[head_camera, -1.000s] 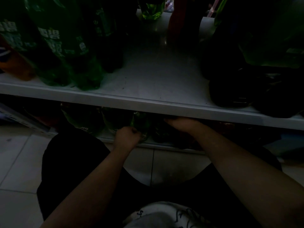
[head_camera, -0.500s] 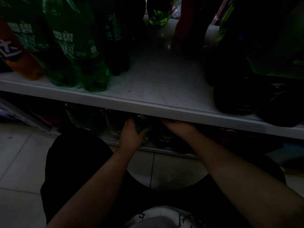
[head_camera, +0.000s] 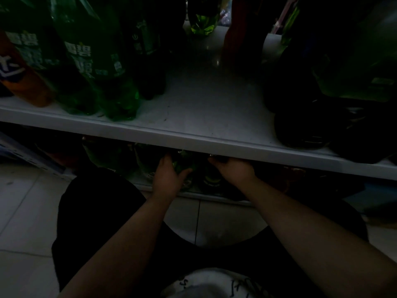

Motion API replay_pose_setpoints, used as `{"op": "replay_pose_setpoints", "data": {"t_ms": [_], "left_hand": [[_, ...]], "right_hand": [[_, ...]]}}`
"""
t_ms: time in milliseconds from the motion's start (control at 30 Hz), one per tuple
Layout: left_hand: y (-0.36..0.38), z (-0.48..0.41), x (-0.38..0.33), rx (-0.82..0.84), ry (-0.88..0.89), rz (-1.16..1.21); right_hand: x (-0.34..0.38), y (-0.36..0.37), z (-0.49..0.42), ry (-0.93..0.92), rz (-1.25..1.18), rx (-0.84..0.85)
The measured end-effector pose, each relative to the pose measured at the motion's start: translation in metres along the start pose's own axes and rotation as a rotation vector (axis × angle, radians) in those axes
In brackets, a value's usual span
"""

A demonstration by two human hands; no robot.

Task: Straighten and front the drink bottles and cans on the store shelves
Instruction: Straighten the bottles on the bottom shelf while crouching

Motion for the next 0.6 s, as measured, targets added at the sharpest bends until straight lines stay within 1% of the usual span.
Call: {"op": "replay_pose_setpoints", "data": {"t_ms": [67, 133, 200, 267, 300, 333, 367, 400, 433, 467, 533, 600], "left_hand": [[0.001, 0.001, -0.002, 0.006, -0.006, -0.003], [0.001, 0.002, -0.005, 0.013, -0.008, -0.031], [0.001, 0.007, -0.01, -0.001, -0.021, -0.073], [-0.002, 0.018, -0.017, -0.074, -0.023, -0.116], [-0.002, 0.024, -0.022, -0.131, 0.005, -0.111], [0.0, 0.032, -0.028, -0.178, 0.046, -0.082], [0.004, 0.041, -0.034, -0.187, 0.081, -0.036], [0.012, 0.049, -0.04, -0.147, 0.109, 0.014], [0.023, 0.055, -0.045, -0.071, 0.138, 0.049], [0.035, 0.06, -0.051, 0.022, 0.167, 0.065], [0.058, 0.065, -0.058, 0.189, 0.207, 0.064], [0.078, 0.064, -0.066, 0.317, 0.22, 0.091]], "right_hand": [[-0.005, -0.005, 0.007, -0.008, -0.06, 0.048], [-0.016, -0.015, 0.024, -0.082, -0.067, 0.05], [-0.033, -0.035, 0.049, -0.163, -0.098, -0.056], [-0.059, -0.061, 0.071, -0.215, -0.107, -0.237], [-0.075, -0.075, 0.078, -0.2, -0.106, -0.319], [-0.089, -0.09, 0.082, -0.148, -0.119, -0.373], [-0.101, -0.102, 0.083, -0.074, -0.149, -0.392], [-0.11, -0.111, 0.082, -0.001, -0.175, -0.381], [-0.115, -0.116, 0.079, 0.057, -0.182, -0.353], [-0.116, -0.118, 0.076, 0.071, -0.161, -0.328], [-0.107, -0.114, 0.065, 0.023, -0.057, -0.257], [-0.1, -0.103, 0.049, 0.02, 0.006, -0.135]]}}
Point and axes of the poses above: each hand's wrist, its own z-axis away from the middle knuckle, its own y-axis out of the palm, x = y × z, the point moved 4 cm from there along -z, towards the middle knuckle, and after that the axes turned 7 degrees about y, right-handed, at the moved point
